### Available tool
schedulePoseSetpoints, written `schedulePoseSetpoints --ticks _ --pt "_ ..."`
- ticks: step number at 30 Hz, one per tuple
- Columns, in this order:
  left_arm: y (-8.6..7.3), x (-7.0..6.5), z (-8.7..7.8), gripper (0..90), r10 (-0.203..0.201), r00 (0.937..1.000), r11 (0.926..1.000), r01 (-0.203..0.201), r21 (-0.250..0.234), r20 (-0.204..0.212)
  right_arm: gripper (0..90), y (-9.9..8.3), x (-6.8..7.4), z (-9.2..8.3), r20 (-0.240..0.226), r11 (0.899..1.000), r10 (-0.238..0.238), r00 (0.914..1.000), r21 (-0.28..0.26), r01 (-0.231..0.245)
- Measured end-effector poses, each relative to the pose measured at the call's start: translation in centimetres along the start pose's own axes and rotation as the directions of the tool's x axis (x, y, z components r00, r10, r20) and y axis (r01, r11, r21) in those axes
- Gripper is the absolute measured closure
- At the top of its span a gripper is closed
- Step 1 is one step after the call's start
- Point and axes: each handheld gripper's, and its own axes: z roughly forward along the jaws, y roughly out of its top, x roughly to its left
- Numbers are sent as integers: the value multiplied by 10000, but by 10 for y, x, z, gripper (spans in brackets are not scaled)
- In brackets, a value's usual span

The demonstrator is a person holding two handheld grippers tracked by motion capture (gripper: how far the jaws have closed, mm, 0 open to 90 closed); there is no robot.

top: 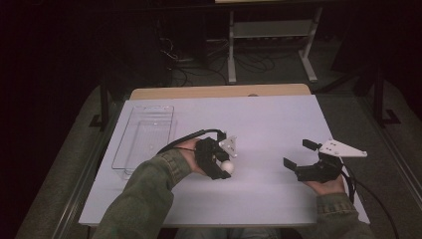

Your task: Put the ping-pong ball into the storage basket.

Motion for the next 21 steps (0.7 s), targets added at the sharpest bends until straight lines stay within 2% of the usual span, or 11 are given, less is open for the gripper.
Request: schedulePoseSetpoints --ticks 8,16,21 --pt "-1 0 -10 510 -22 9998 9999 24 101 -196 0 1 1 -2 -76 9998 7 10000 -218 -8" --pt "-4 2 -18 510 -143 9993 9998 148 158 -354 0 2 0 -6 -48 9974 9 10000 -716 -12" --pt "-5 4 -26 510 -190 9989 9997 196 134 -432 0 2 0 -7 21 9968 -5 10000 -796 7"
